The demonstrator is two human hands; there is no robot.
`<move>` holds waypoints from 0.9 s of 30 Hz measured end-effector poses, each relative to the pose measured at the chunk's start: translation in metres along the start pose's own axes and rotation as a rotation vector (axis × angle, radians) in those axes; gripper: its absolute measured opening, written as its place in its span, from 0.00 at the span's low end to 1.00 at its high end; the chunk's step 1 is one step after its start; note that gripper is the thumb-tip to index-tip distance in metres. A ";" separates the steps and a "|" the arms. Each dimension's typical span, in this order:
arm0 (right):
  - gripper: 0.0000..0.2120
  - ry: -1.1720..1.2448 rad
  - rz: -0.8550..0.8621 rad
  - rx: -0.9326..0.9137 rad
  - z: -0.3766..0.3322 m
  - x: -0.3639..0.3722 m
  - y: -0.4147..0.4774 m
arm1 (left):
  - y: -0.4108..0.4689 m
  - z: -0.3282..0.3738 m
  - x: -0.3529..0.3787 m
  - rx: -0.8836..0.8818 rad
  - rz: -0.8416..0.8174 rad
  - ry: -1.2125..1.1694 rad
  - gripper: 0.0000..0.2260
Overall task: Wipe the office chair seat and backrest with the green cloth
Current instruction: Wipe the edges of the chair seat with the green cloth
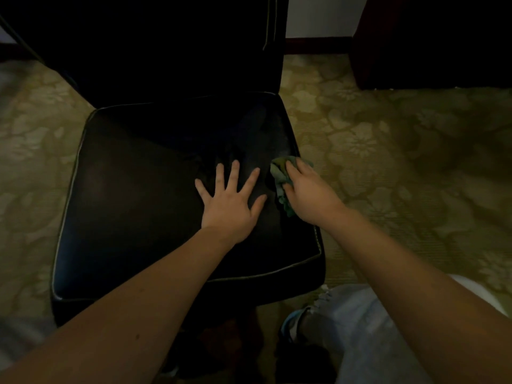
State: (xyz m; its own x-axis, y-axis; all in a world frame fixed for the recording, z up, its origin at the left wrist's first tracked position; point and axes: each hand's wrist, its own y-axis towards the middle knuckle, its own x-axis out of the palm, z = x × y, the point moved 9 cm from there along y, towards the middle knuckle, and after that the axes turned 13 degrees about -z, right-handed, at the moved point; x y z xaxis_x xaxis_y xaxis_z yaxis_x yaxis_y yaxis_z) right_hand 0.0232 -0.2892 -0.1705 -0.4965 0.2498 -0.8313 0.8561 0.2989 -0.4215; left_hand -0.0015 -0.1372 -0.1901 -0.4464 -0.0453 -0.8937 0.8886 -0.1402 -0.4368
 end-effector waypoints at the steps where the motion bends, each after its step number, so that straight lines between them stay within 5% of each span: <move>1: 0.27 -0.011 -0.004 0.001 0.001 0.004 -0.007 | 0.000 0.000 0.000 0.000 0.004 -0.003 0.28; 27: 0.28 -0.036 0.008 0.067 -0.002 0.003 0.007 | 0.001 0.001 0.000 0.010 -0.010 -0.012 0.27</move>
State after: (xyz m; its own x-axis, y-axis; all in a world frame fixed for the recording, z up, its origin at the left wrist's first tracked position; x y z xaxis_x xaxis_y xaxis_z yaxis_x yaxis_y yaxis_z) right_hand 0.0268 -0.2842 -0.1751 -0.4853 0.2178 -0.8467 0.8683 0.2340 -0.4375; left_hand -0.0007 -0.1387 -0.1903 -0.4567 -0.0552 -0.8879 0.8829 -0.1509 -0.4447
